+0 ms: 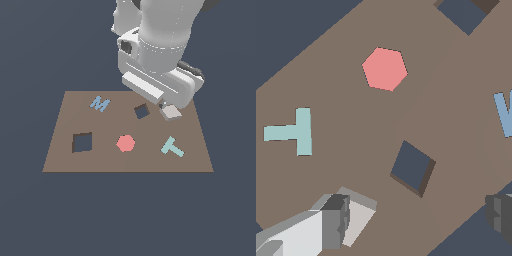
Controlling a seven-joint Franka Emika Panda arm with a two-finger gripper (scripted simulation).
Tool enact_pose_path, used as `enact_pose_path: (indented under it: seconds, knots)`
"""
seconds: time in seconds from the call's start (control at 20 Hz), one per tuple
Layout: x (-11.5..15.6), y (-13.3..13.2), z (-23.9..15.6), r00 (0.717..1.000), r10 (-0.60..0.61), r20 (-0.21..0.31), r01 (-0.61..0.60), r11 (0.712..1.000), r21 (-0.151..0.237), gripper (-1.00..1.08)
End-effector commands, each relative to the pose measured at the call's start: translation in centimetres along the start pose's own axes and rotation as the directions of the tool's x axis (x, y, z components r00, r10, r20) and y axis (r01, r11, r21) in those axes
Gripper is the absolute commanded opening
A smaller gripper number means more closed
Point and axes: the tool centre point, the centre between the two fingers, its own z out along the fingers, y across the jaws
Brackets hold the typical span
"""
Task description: Insert a designated object into the corresponding slot on a board.
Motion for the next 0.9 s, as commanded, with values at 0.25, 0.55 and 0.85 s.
enact_pose_path:
  seconds: [0.25,0.55,0.85]
  knots:
    - [-2.6,-1.9,2.4,0.972,0.234,0.006,-0.234,0.972,-0.005,1.00]
    - [-4.1,-3.6,4.1,0.923,0.384,0.010,-0.384,0.923,-0.008,1.00]
    - [-5.0,-5.0,5.3,0.871,0.491,0.013,-0.491,0.871,-0.011,1.00]
